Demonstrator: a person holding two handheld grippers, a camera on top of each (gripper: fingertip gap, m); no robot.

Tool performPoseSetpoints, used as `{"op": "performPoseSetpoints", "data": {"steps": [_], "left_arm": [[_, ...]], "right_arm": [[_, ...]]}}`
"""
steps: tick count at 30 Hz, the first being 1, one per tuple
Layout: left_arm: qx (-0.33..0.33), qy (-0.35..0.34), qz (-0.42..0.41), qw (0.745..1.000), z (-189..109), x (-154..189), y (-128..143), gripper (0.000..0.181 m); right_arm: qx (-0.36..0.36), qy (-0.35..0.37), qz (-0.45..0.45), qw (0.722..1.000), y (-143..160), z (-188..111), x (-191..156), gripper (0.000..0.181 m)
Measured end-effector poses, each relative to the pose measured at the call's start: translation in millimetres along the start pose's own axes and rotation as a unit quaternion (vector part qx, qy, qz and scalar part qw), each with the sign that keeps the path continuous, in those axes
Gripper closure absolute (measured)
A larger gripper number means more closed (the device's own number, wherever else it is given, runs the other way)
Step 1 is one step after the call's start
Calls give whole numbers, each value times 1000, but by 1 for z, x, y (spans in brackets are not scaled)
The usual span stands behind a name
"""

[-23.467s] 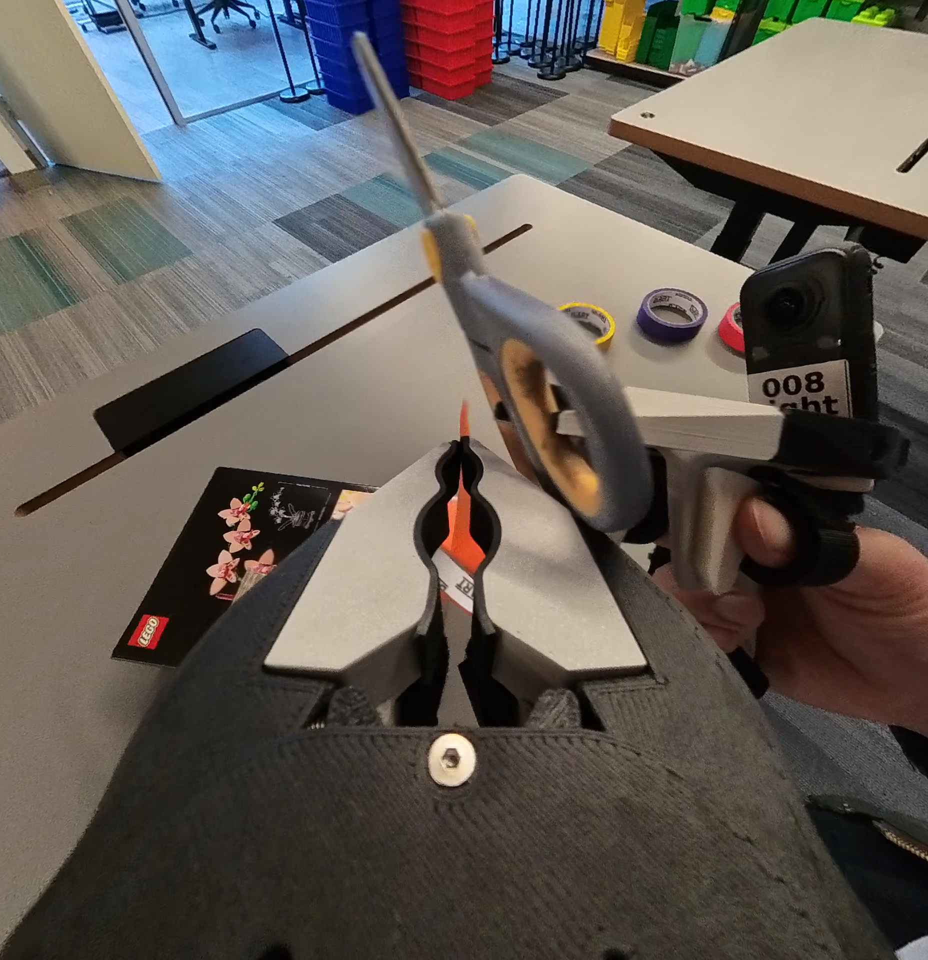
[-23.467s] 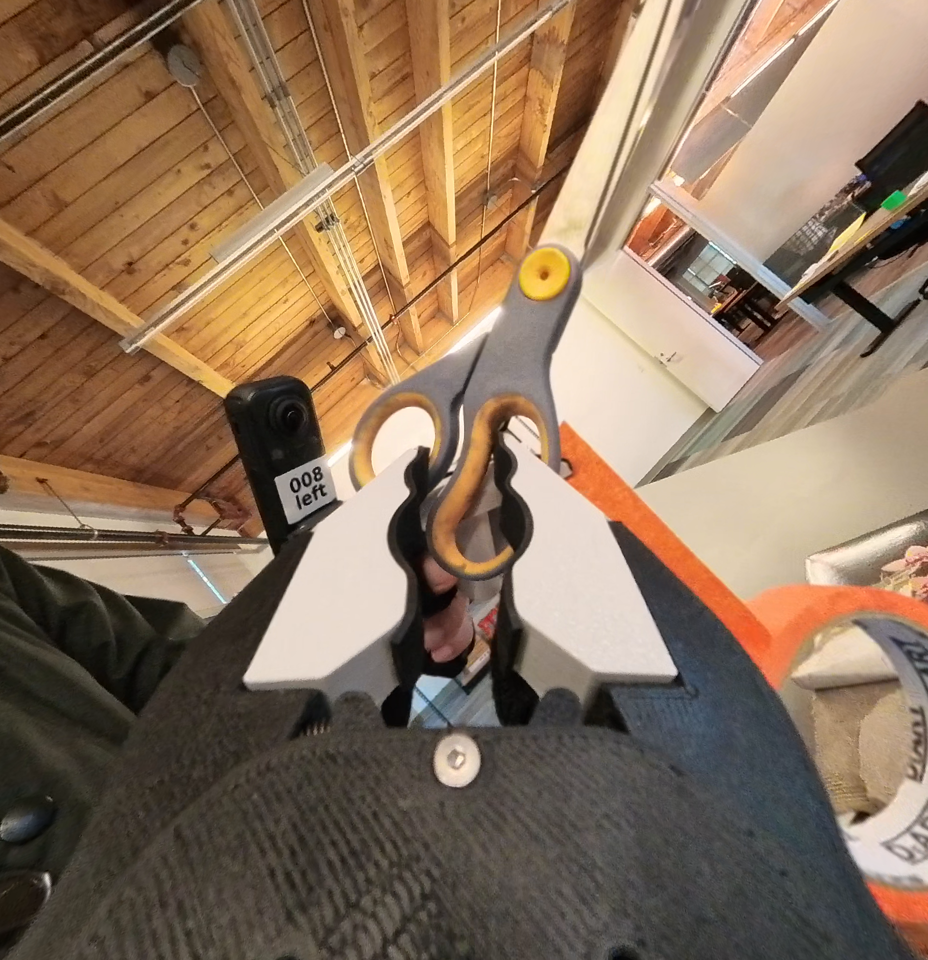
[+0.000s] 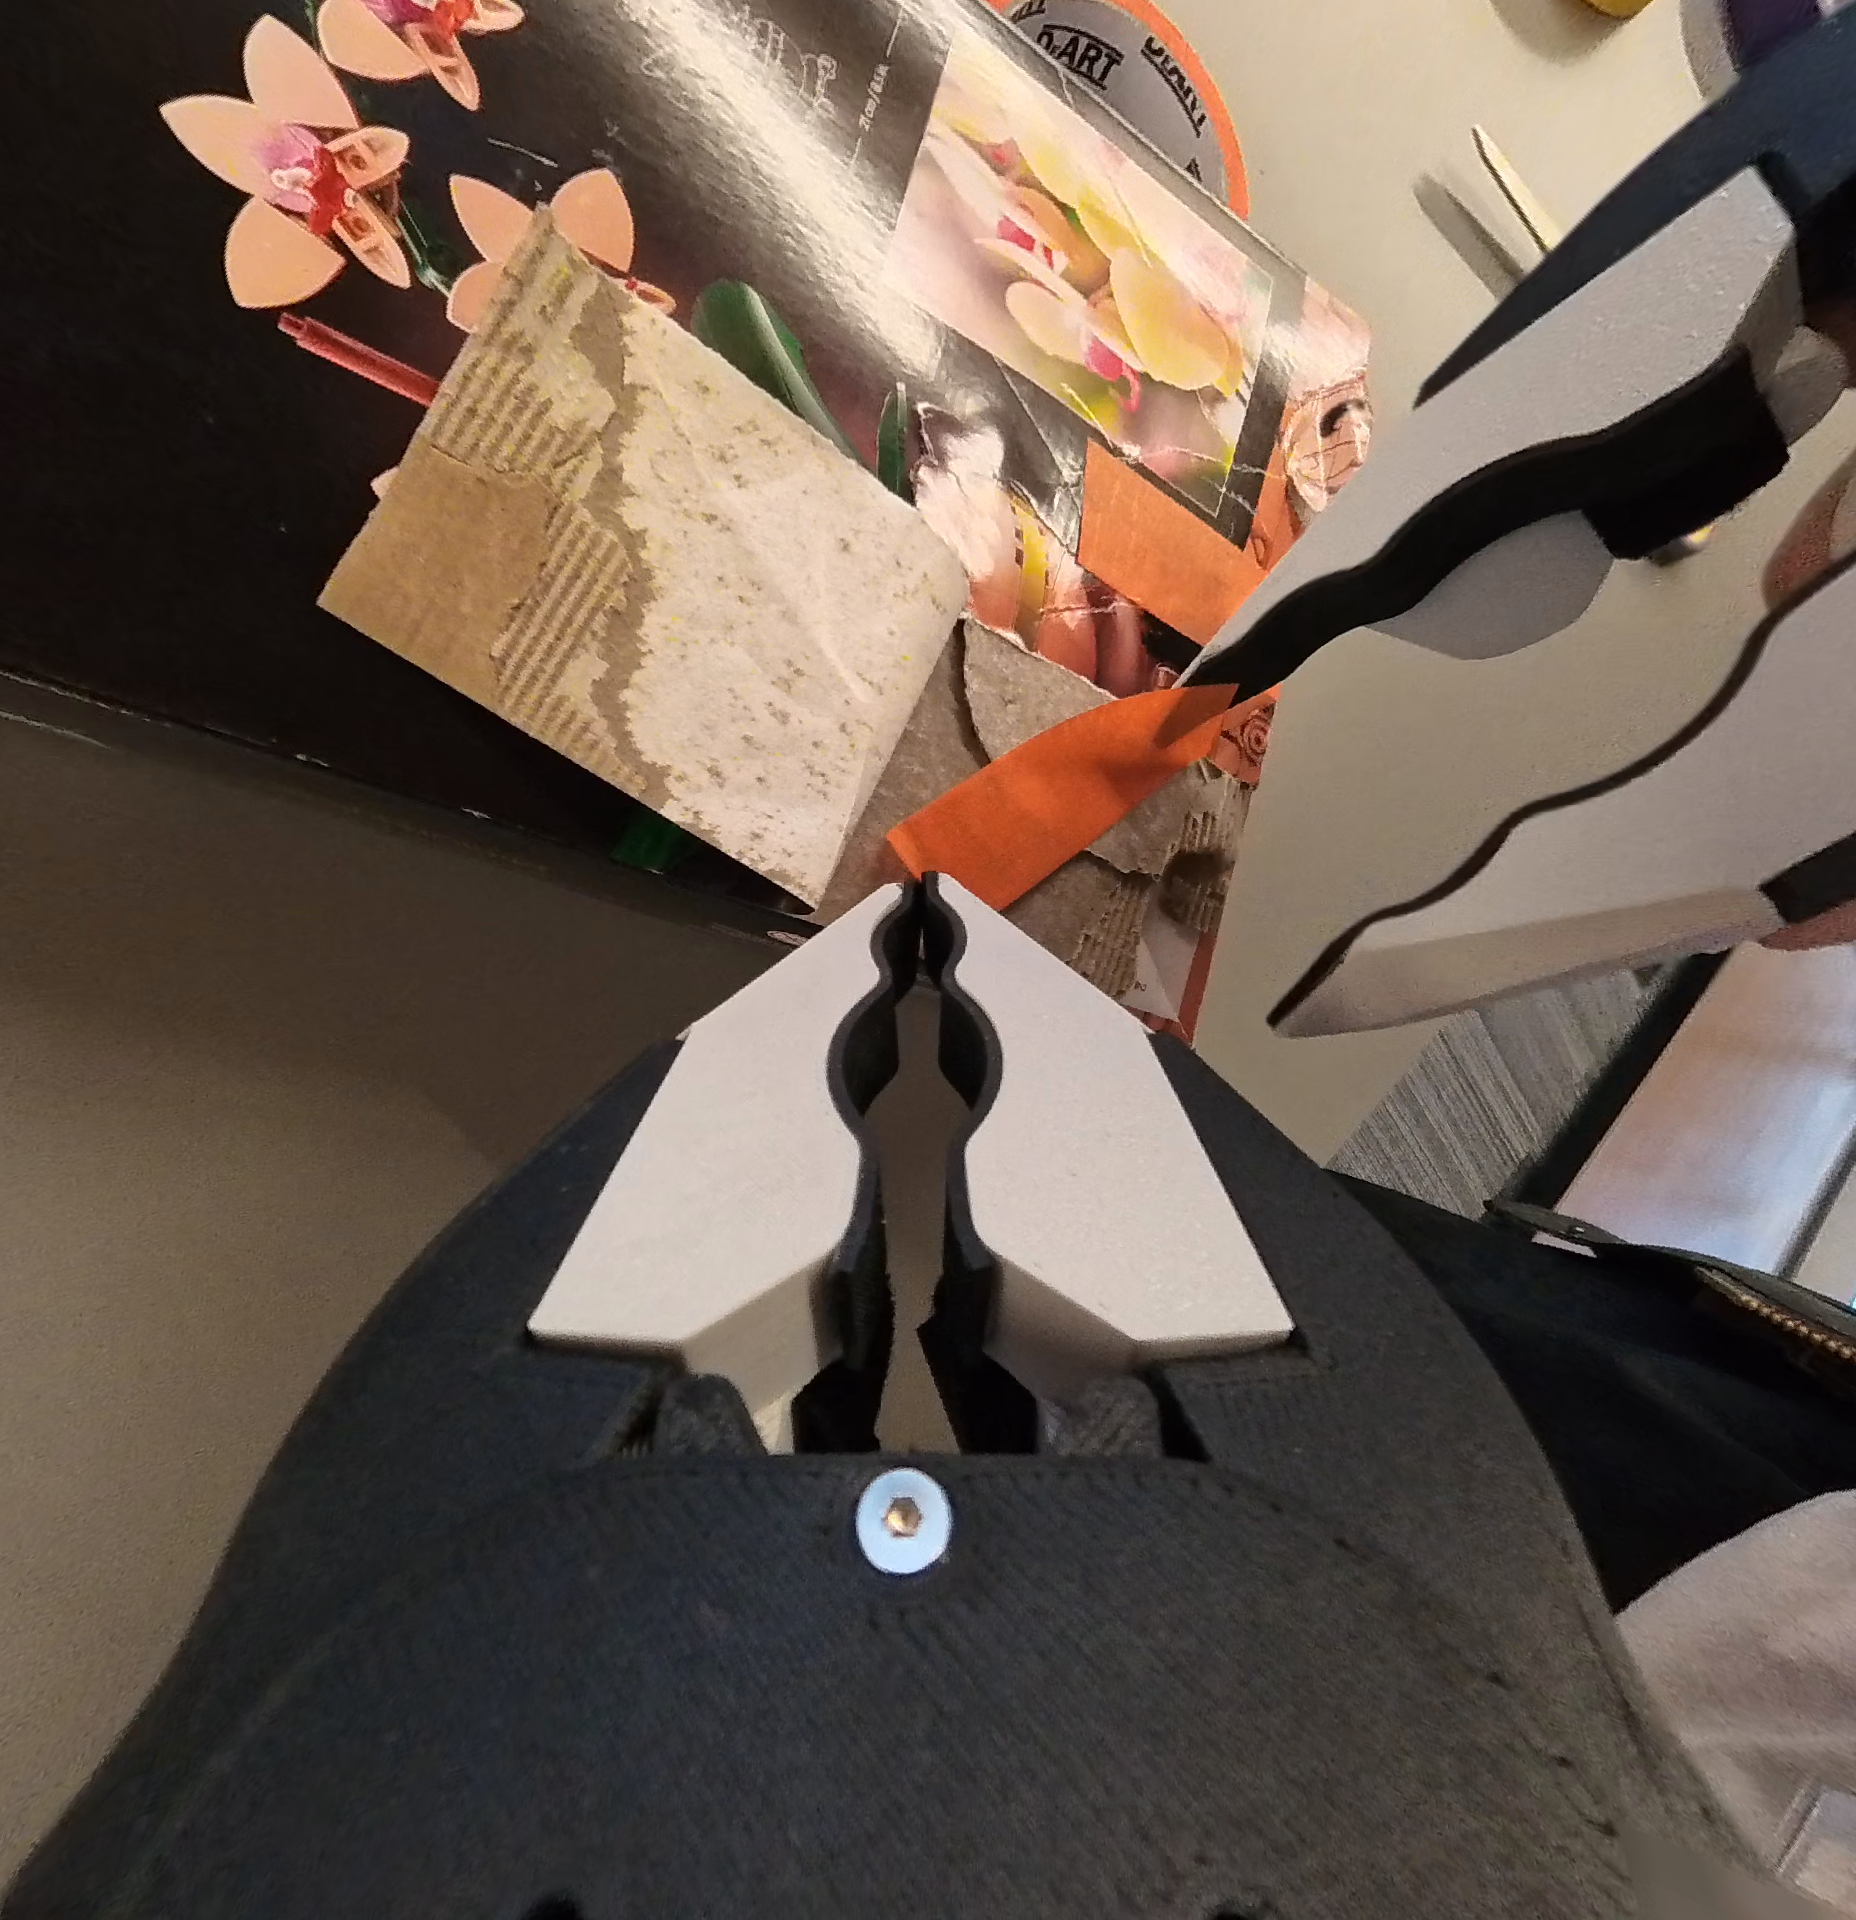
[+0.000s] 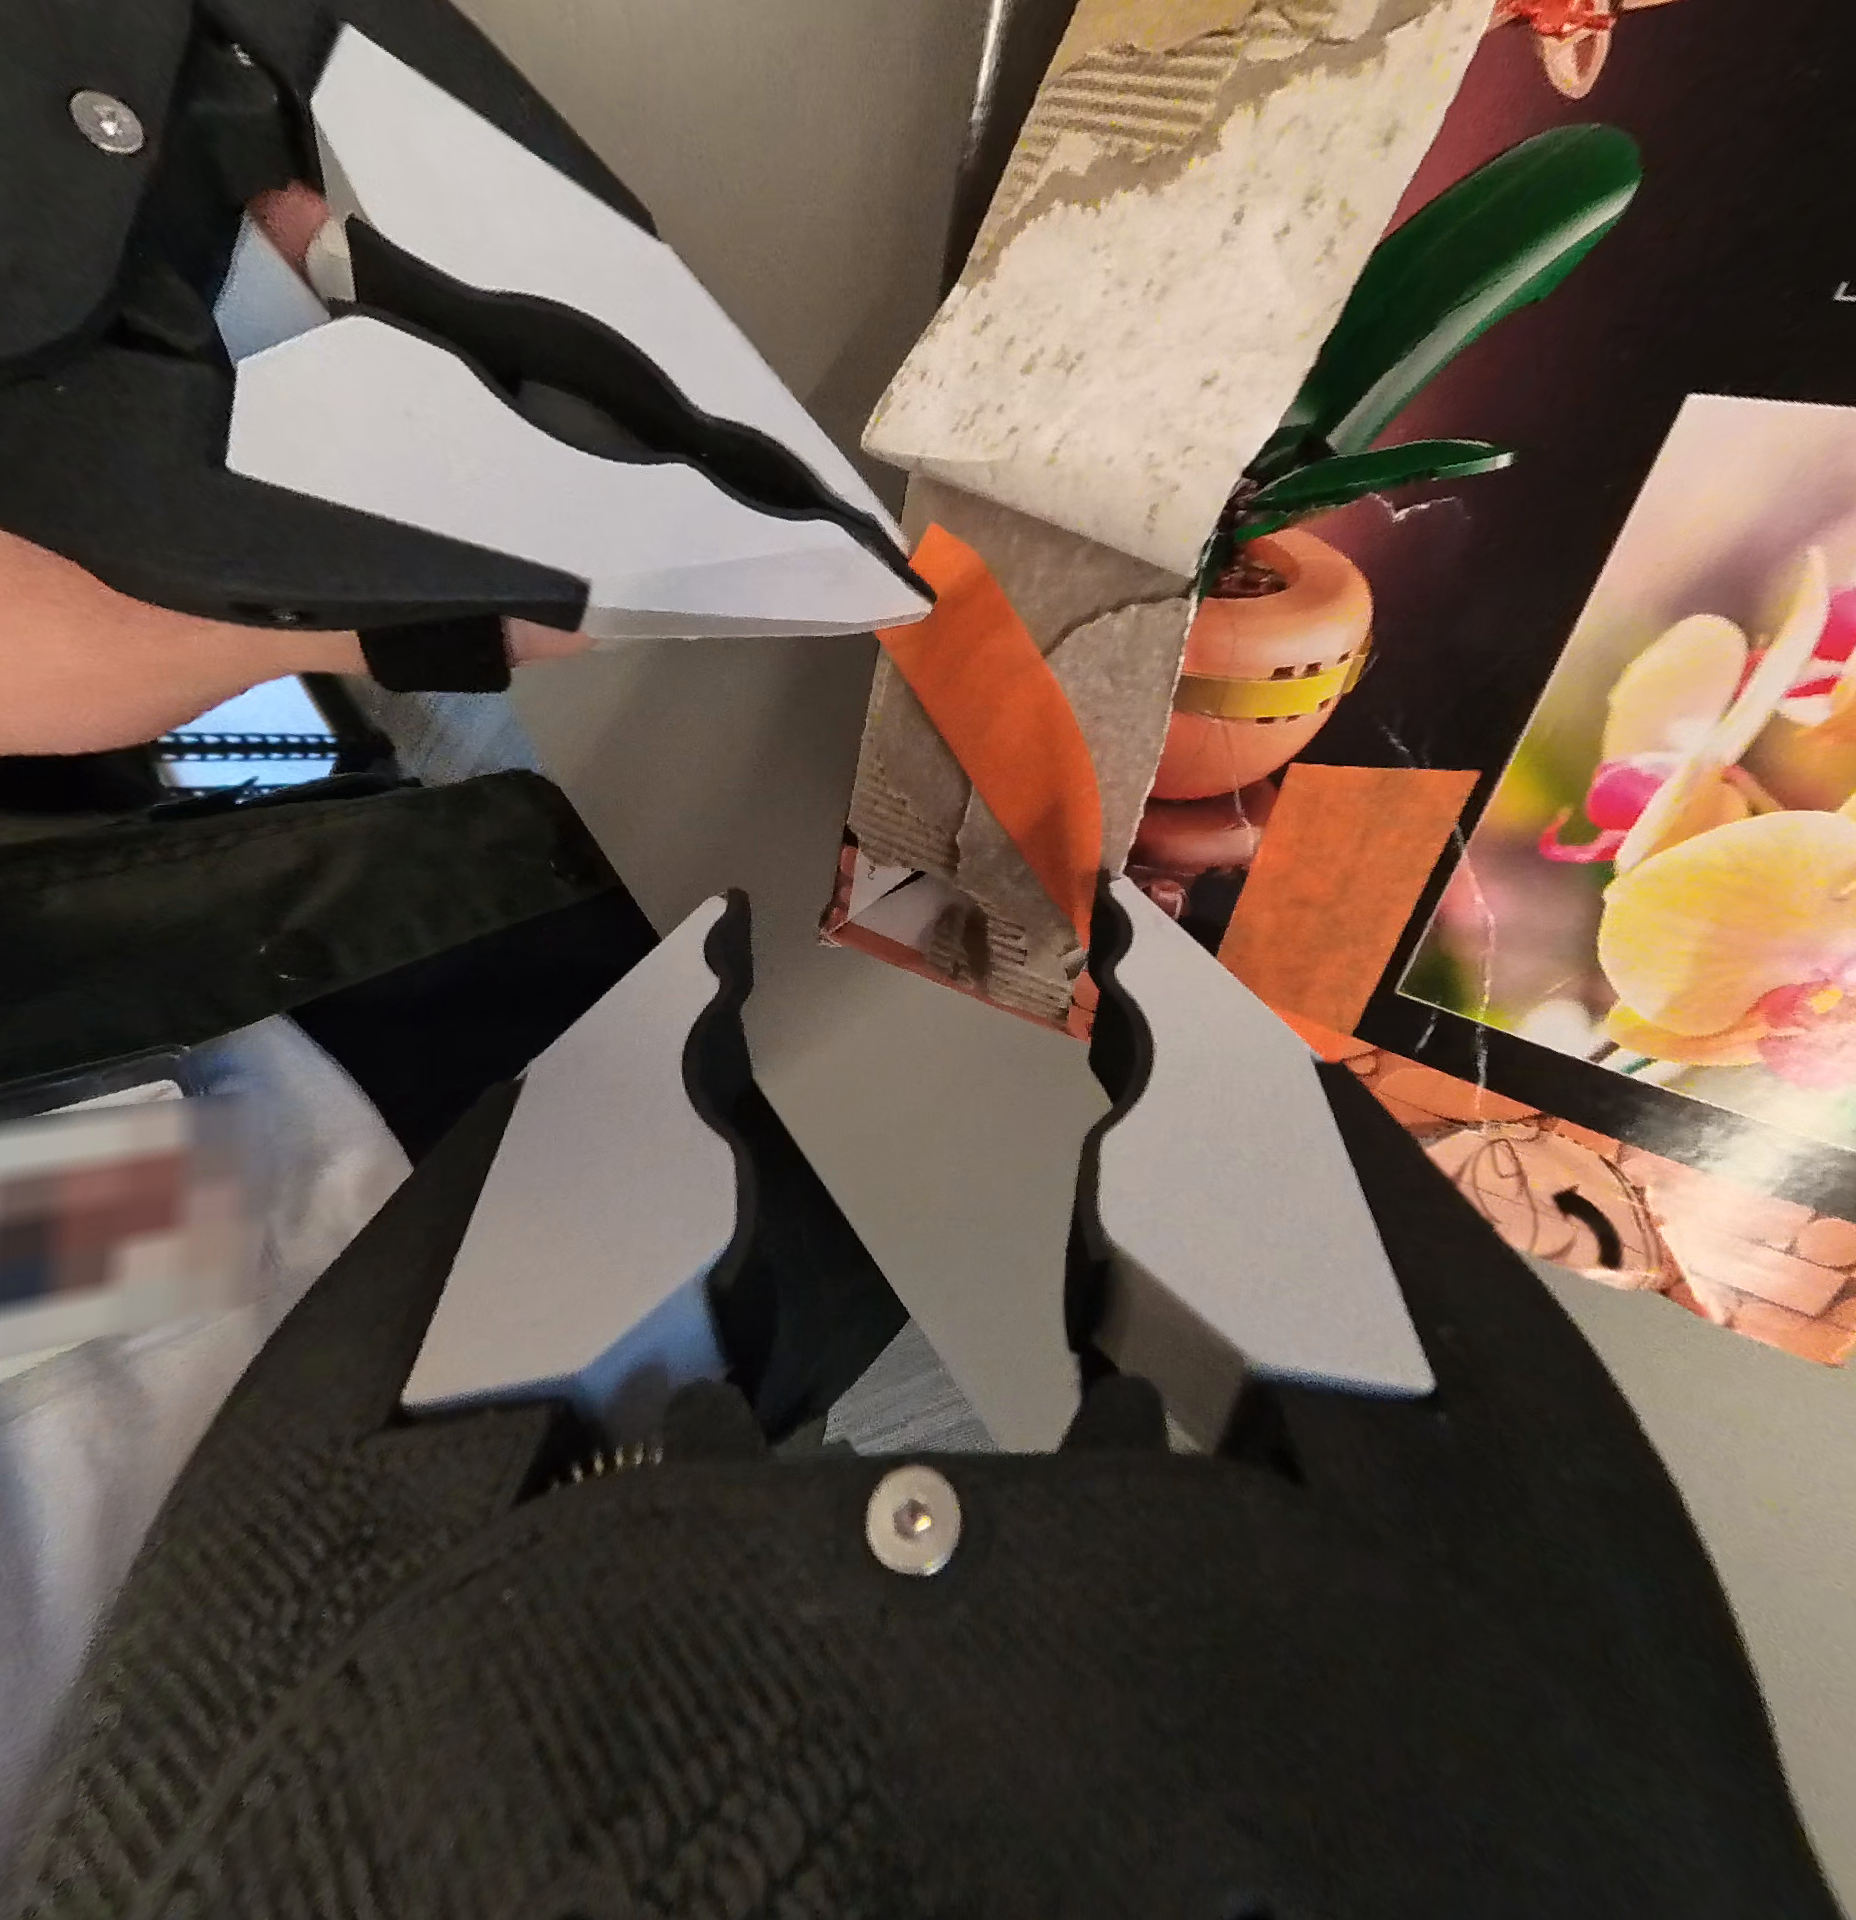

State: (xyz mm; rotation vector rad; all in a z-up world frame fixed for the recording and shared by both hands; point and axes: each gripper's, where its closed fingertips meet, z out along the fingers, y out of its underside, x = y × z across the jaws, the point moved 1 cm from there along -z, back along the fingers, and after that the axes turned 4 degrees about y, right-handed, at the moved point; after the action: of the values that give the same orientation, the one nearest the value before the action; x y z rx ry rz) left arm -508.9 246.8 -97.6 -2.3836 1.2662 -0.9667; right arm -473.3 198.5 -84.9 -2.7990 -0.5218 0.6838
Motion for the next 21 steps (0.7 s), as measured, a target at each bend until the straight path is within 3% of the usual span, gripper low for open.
{"op": "performPoseSetpoints", "data": {"steps": [8,17,21], "left_arm": [[3,7,-1,1000,2,2,-1,181],[5,12,-3,1000,3,2,-1,181],[5,11,-2,1000,3,3,-2,181]], "right_arm": [[20,6,5,1000,-3,-3,-2,89],[26,-5,28,999,-1,-5,-1,85],[-39,60,-11,997,10,-5,5,56]]}}
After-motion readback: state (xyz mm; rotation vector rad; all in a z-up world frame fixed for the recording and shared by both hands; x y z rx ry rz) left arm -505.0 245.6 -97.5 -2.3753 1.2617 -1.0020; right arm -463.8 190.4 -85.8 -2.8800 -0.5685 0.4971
